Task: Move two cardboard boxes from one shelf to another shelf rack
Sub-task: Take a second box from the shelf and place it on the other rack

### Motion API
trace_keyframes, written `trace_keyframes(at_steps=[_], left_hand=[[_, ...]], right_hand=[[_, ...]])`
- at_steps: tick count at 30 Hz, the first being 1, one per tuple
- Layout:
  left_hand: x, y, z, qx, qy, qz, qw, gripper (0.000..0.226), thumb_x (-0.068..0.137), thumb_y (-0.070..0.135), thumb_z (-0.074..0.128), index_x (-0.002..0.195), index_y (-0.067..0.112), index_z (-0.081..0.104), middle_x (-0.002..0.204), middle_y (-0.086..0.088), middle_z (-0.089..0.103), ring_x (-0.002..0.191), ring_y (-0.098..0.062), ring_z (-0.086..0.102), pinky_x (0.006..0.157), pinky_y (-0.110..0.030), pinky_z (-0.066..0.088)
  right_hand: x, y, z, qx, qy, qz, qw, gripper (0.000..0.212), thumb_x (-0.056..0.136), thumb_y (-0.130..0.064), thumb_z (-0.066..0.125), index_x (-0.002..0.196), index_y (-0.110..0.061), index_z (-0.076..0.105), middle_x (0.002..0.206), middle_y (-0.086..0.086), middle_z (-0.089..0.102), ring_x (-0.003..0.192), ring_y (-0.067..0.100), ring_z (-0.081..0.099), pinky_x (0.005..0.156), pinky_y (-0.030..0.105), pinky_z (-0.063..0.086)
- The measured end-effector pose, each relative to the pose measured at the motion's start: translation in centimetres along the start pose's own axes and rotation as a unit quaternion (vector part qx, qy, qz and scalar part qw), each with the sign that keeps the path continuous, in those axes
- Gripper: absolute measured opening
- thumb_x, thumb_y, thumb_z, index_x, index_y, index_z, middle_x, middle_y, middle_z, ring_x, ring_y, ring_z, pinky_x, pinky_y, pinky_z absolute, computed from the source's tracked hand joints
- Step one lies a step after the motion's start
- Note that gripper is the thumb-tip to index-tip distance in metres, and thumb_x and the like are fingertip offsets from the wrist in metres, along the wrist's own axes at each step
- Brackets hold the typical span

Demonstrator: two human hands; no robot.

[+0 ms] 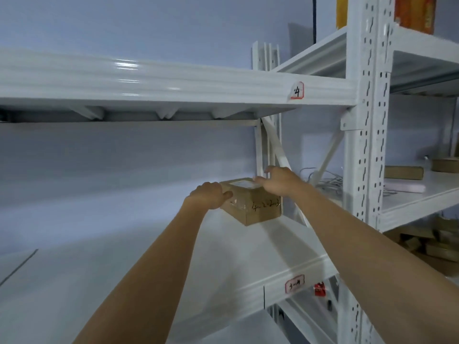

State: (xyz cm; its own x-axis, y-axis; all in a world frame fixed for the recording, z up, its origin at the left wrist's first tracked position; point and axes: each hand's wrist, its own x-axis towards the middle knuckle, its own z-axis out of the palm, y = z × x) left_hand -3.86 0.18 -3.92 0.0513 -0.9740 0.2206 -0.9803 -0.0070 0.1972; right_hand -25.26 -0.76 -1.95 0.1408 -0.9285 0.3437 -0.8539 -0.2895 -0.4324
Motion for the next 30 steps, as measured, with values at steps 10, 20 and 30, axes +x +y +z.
trace_keyframes(at_steps=[10,20,30], left_hand=[[7.1,3.8,2.3,-0.225,-0.024,-0.155,0.962,0.064,0.103,0.052,0.041,0.143,0.003,0.049,0.143,-0.019,0.056,0.109,-0.032,0.059,0.089,-0.041,0.049],[9.7,4.9,2.8,-0.436,-0.091,-0.287,0.848,0.068,0.100,0.047,0.051,0.150,0.002,0.040,0.148,-0.027,0.050,0.128,-0.050,0.056,0.097,-0.056,0.053],[6.0,2.4,0.8,-0.500,0.036,-0.224,0.836,0.050,0.100,0.041,0.053,0.133,0.005,0.055,0.130,-0.014,0.063,0.108,-0.038,0.068,0.074,-0.041,0.062]], right_hand=[[11.9,1.5,1.5,0.066,-0.103,-0.001,0.993,0.058,0.103,-0.042,0.045,0.146,-0.003,0.044,0.148,0.017,0.050,0.127,0.034,0.054,0.099,0.036,0.046],[15.2,2.2,3.6,0.067,-0.169,0.024,0.983,0.061,0.111,-0.039,0.021,0.160,-0.004,0.018,0.168,0.016,0.015,0.154,0.032,0.017,0.123,0.042,0.017],[12.8,1.0,1.9,0.358,-0.165,0.081,0.915,0.045,0.104,-0.036,0.049,0.134,-0.004,0.058,0.097,0.014,0.068,0.077,0.028,0.066,0.071,0.038,0.057]])
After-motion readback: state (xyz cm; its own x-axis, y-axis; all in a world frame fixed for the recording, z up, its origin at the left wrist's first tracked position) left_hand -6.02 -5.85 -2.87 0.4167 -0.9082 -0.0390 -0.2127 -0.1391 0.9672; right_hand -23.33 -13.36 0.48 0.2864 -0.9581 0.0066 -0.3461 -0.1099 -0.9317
